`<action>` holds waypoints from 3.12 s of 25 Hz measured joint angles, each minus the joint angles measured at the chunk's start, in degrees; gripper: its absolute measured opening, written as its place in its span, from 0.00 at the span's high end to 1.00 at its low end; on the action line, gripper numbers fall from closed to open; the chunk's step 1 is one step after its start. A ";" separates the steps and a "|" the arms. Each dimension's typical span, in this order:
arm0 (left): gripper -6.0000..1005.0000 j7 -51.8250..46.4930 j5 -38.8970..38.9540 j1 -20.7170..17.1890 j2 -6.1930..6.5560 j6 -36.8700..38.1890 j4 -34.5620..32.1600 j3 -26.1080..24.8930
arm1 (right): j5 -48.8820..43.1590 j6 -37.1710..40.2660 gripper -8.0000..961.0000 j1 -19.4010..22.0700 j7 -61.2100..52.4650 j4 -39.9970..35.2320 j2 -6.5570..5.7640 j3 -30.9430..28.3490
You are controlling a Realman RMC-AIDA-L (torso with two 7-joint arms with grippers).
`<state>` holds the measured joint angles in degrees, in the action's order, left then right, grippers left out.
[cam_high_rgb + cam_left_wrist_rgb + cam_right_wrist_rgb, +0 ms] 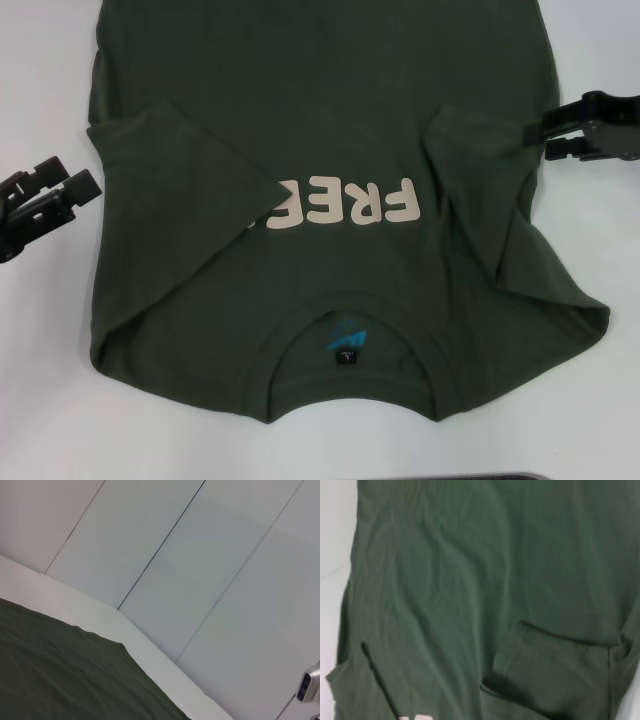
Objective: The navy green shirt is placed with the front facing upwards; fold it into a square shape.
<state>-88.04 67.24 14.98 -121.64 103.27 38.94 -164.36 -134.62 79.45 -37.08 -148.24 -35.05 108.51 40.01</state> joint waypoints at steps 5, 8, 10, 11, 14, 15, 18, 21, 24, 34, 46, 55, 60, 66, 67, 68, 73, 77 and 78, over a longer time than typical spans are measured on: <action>0.08 -0.01 0.00 -0.14 0.00 0.03 0.00 -0.07 | -0.04 -2.60 0.51 -0.32 -0.22 0.35 1.30 2.38; 0.08 0.01 0.00 -0.18 0.00 0.01 0.00 -0.09 | -0.04 -3.07 0.51 -0.63 -0.41 0.85 1.54 2.80; 0.08 0.02 0.00 -0.16 0.00 -0.02 0.00 -0.09 | -0.04 -3.10 0.51 -0.72 -0.63 0.98 1.56 2.82; 0.08 0.04 0.00 -0.14 0.00 -0.03 0.00 -0.09 | -0.03 -3.10 0.51 -0.73 -0.79 1.02 1.57 2.83; 0.08 0.11 0.00 -0.11 0.00 -0.07 0.00 -0.09 | -0.03 -3.04 0.51 -0.75 -1.47 1.43 1.59 2.86; 0.08 0.12 0.00 -0.08 0.00 -0.08 0.00 -0.09 | -0.03 -3.02 0.51 -0.75 -1.67 1.59 1.57 2.87; 0.08 0.16 0.00 -0.02 0.00 -0.09 0.00 -0.09 | -0.03 -2.44 0.51 -0.63 -2.08 1.76 1.31 2.88; 0.08 0.16 0.00 -0.02 0.00 -0.13 0.00 -0.09 | -0.12 -1.75 0.51 -0.30 -2.57 1.72 0.77 2.84; 0.08 0.17 0.00 -0.02 0.00 -0.16 -0.01 -0.09 | -0.16 -2.02 0.51 -0.06 -2.73 1.71 0.66 2.60; 0.08 0.22 0.00 0.01 -0.08 -0.18 0.00 -0.08 | -0.21 -4.39 0.51 -0.55 -2.68 3.47 1.32 2.48; 0.08 0.29 0.00 -0.11 -0.09 -0.18 0.00 -0.09 | 0.25 -4.14 0.51 -0.92 -2.63 3.65 1.25 2.26; 0.08 0.33 0.00 0.02 -0.09 -0.21 0.00 -0.08 | 0.54 -5.87 0.51 -1.01 -2.21 3.94 2.36 2.09; 0.08 0.33 0.00 -0.04 -0.09 -0.24 0.00 -0.09 | 0.53 -5.94 0.51 -1.28 -2.67 3.95 2.50 2.13; 0.08 0.33 0.00 0.00 -0.09 -0.26 0.00 -0.09 | 0.35 -5.72 0.51 -1.29 -2.51 3.95 2.41 2.24; 0.08 0.33 0.00 0.02 -0.09 -0.27 -0.01 -0.08 | 0.31 -5.64 0.51 -1.26 -2.57 3.94 2.37 2.24; 0.08 0.33 0.00 0.05 -0.09 -0.26 0.00 -0.09 | 0.31 -5.53 0.58 -1.22 -2.62 3.95 2.35 2.22; 0.08 0.32 0.00 0.06 -0.09 -0.27 0.00 -0.09 | 0.27 -5.31 0.87 -1.17 -2.66 3.94 2.23 2.20; 0.09 0.32 0.00 0.05 -0.09 -0.27 0.00 -0.08 | 0.37 -4.26 0.97 -1.27 -2.73 3.79 2.34 2.17; 0.09 0.33 0.00 0.06 -0.09 -0.26 0.00 -0.08 | 0.54 -3.65 0.97 -1.29 -2.75 3.67 2.44 2.05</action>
<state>-87.71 67.24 15.03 -121.73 103.00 38.94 -164.44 -134.08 75.81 -38.37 -150.99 -31.38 110.96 42.05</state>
